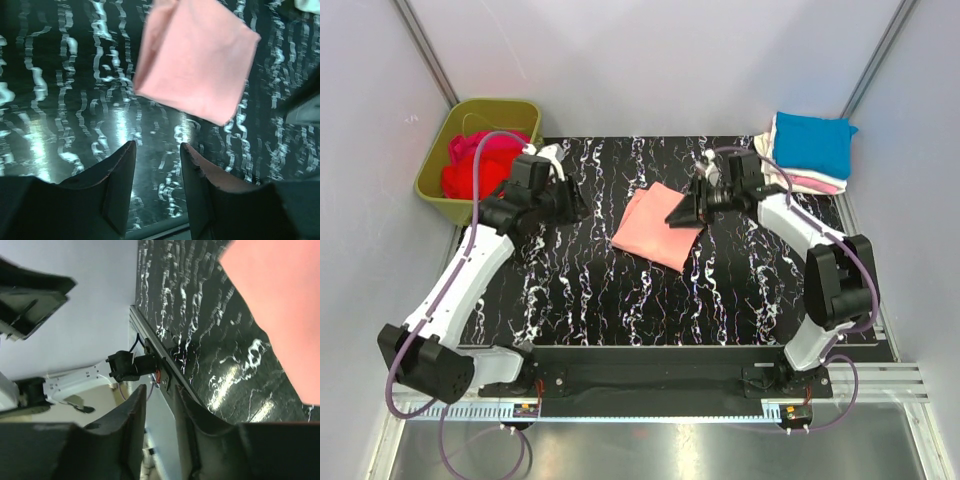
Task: Fold and stack the t-shirts
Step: Fold the tshirt
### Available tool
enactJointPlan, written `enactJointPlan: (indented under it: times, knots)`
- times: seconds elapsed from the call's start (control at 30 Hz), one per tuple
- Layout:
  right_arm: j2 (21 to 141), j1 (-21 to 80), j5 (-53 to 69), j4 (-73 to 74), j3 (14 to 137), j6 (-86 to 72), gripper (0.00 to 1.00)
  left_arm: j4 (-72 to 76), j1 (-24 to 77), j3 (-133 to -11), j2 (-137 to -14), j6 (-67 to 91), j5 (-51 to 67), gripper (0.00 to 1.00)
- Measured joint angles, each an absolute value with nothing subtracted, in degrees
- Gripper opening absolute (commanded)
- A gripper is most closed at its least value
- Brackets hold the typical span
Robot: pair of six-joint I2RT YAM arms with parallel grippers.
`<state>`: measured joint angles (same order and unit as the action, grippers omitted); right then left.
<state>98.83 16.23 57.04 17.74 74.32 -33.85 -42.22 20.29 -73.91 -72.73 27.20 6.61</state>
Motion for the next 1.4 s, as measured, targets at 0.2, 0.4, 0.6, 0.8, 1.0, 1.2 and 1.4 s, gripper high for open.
enactJointPlan:
  times: [0.2, 0.4, 0.6, 0.8, 1.0, 1.2, 1.4]
  knots:
    - [102.52, 16.43, 56.1, 5.28, 62.7, -41.91, 0.18, -44.16, 18.72, -68.18, -65.93, 23.4, 2.85, 0.46]
    - [108.33, 19.62, 54.98, -2.85, 62.54, -45.98, 0.09, -46.74, 18.04, -61.3, -55.55, 21.08, -2.02, 0.49]
    - [112.42, 20.12, 54.5, -8.01, 62.57, -48.18, 0.07, -47.18, 17.5, -56.4, -49.25, 20.12, -5.28, 0.51]
    - [117.51, 20.12, 52.97, -13.82, 59.68, -51.35, 0.0, -46.96, 17.12, -52.93, -47.66, 19.7, -6.76, 0.51]
    - [120.42, 20.12, 52.66, -19.81, 56.82, -53.21, 0.01, -46.68, 16.86, -51.9, -46.92, 19.68, -7.55, 0.52]
    - [118.8, 20.14, 52.86, -16.86, 57.01, -51.83, 0.47, -46.39, 16.73, -51.75, -45.21, 19.68, -8.23, 0.52]
    - [109.34, 20.18, 51.83, 3.75, 63.77, -39.81, 0.68, -46.68, 16.6, -51.59, -44.73, 19.73, -9.06, 0.53]
